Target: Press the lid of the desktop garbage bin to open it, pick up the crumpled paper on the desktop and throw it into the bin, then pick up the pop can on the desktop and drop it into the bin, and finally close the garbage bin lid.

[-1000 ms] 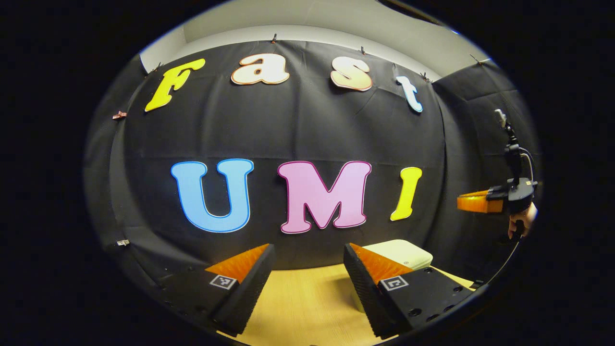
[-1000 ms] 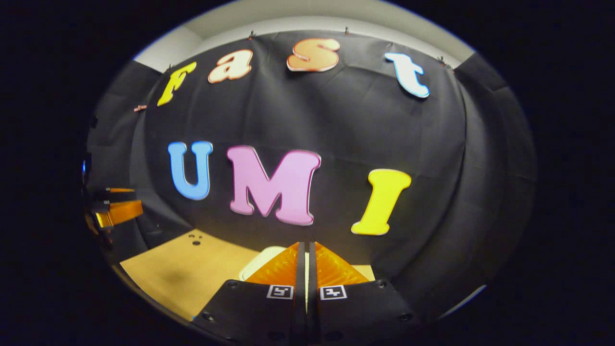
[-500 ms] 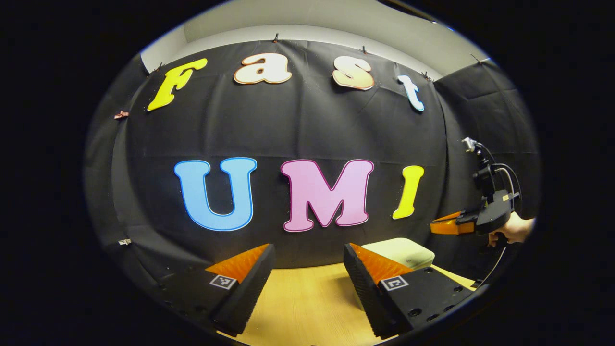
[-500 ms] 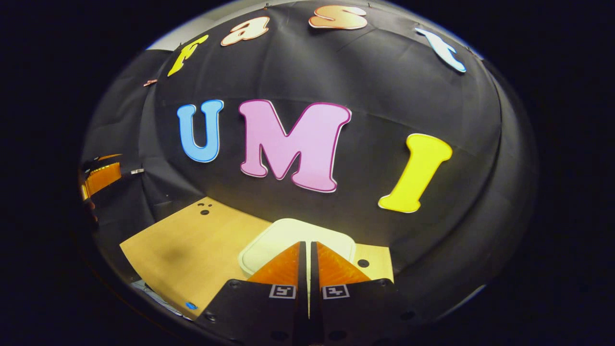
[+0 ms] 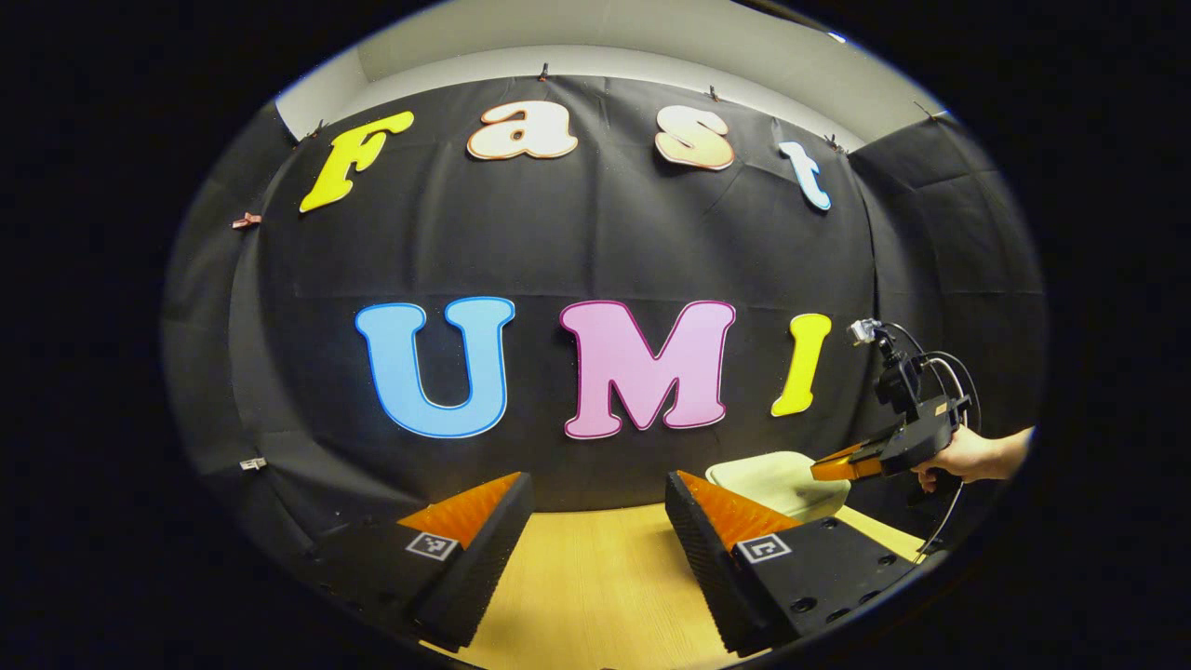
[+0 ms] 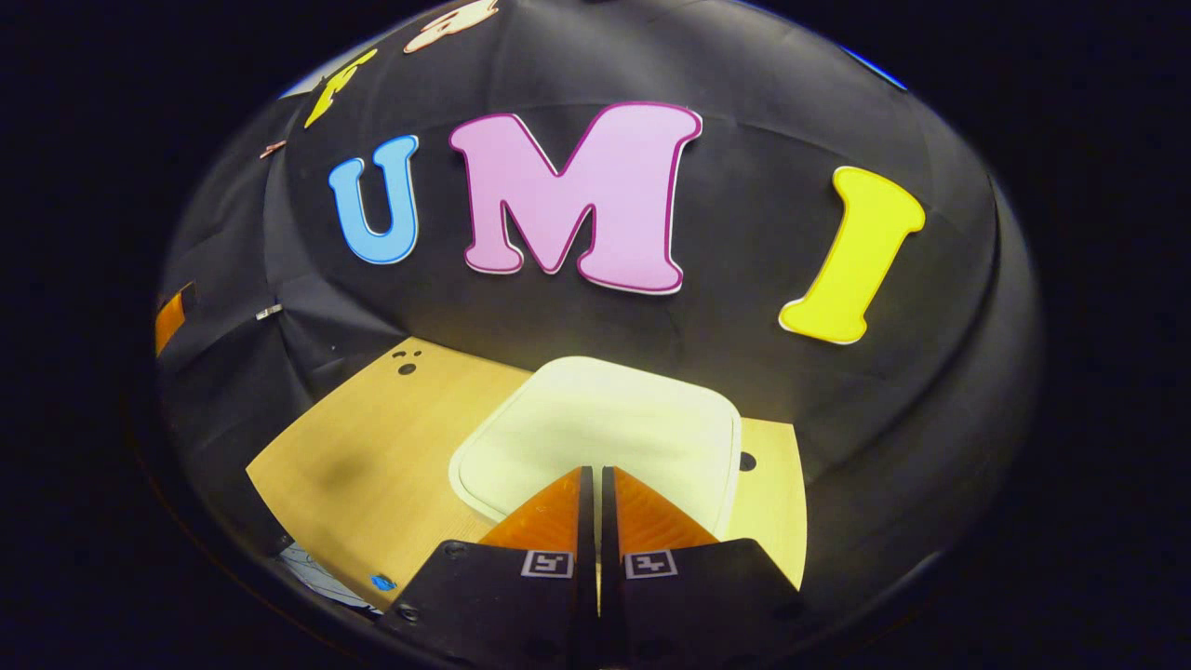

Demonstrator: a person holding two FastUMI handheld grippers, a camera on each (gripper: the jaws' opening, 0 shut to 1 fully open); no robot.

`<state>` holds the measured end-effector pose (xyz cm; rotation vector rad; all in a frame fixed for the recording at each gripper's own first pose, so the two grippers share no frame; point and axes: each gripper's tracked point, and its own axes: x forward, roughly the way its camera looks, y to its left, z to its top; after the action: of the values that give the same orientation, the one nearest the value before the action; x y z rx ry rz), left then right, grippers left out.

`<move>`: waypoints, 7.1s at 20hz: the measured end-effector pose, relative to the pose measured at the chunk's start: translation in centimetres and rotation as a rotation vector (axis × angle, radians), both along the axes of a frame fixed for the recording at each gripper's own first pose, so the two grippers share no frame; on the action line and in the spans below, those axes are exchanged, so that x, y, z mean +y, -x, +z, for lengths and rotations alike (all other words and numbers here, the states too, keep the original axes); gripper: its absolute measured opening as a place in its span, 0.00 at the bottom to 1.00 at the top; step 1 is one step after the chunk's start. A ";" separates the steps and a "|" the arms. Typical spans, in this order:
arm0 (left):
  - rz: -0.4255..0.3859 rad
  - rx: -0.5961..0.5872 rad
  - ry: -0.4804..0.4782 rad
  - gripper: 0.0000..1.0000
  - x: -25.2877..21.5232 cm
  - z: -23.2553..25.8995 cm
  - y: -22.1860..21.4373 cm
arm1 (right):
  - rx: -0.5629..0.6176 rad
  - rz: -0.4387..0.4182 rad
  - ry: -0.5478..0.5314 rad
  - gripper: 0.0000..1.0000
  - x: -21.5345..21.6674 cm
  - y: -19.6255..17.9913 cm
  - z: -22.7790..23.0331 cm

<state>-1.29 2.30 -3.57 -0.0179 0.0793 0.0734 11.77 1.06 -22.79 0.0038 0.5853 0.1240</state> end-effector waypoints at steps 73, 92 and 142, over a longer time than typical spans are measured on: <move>-0.454 0.955 0.097 0.42 -10.7 -41.3 7.2 | 0.079 -0.180 -0.190 0.43 -1.9 17.2 -4.8; -0.505 0.229 0.151 0.42 -12.9 -10.2 -11.5 | 0.220 -0.166 -0.272 0.46 1.4 20.0 -9.6; -0.357 0.193 0.135 0.87 -8.5 -13.3 -10.3 | 0.400 0.164 -0.080 0.82 10.2 22.4 -15.8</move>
<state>9.04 -6.19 -16.84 -0.1309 0.2785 -0.2879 -10.59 11.30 -38.57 0.0599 0.9796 0.3101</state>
